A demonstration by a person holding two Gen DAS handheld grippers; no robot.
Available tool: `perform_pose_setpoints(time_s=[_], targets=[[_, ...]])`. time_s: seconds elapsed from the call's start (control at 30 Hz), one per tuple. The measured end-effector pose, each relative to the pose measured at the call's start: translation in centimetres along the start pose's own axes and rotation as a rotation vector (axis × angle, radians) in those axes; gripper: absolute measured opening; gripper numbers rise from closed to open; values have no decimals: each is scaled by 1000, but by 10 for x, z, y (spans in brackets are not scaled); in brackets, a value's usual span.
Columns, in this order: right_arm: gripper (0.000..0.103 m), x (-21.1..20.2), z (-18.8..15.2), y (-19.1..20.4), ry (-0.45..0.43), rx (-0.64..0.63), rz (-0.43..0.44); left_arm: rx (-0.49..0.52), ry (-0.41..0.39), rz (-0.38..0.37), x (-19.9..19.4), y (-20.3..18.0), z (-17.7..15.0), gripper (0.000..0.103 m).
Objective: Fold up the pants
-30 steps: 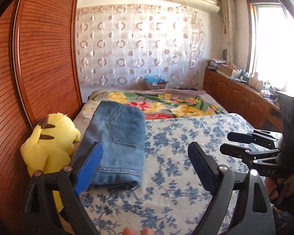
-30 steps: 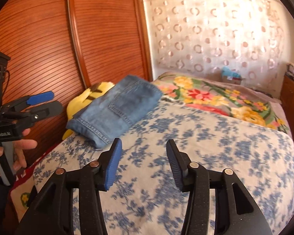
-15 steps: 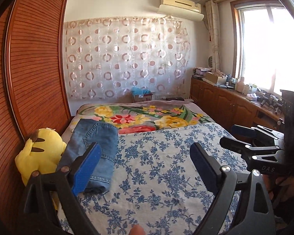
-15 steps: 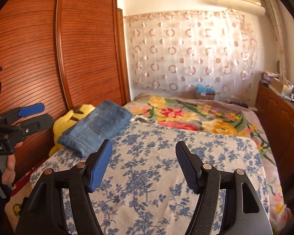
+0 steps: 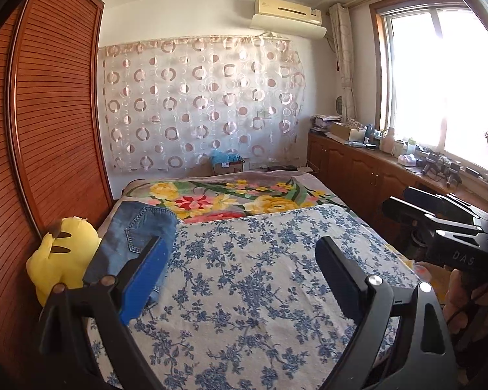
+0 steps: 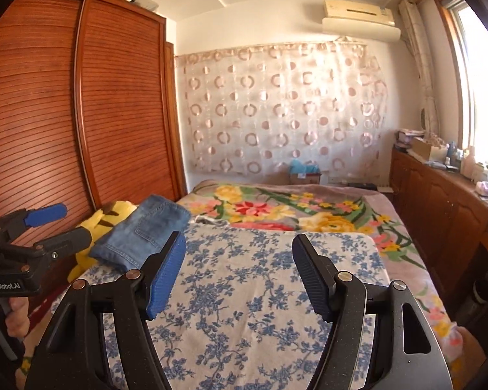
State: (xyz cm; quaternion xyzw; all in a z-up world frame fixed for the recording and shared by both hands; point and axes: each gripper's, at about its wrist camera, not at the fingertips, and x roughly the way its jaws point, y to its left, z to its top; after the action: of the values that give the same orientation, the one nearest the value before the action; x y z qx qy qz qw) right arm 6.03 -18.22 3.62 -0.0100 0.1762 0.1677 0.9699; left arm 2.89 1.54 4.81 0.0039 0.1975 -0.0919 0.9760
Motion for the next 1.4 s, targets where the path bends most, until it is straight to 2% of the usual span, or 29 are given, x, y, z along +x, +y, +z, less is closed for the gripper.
perform_pose_setpoints(time_s=[0.3,0.53,0.97,1.4], targets=[[70,-37,2,-10,-34,-1,-49,-5,-4,18,-16,-12,3,93],[70,-48,-11,-17,-30,20,-70,-8,12,48,-21,-15,-10,93],[70,-45,-24,-17,-10,25,-85,-26,42,56,-13,-9,-24,93],[70,-42,-26,-18,-4,28,-85,-28,44,53,-12,-9,-25,93]])
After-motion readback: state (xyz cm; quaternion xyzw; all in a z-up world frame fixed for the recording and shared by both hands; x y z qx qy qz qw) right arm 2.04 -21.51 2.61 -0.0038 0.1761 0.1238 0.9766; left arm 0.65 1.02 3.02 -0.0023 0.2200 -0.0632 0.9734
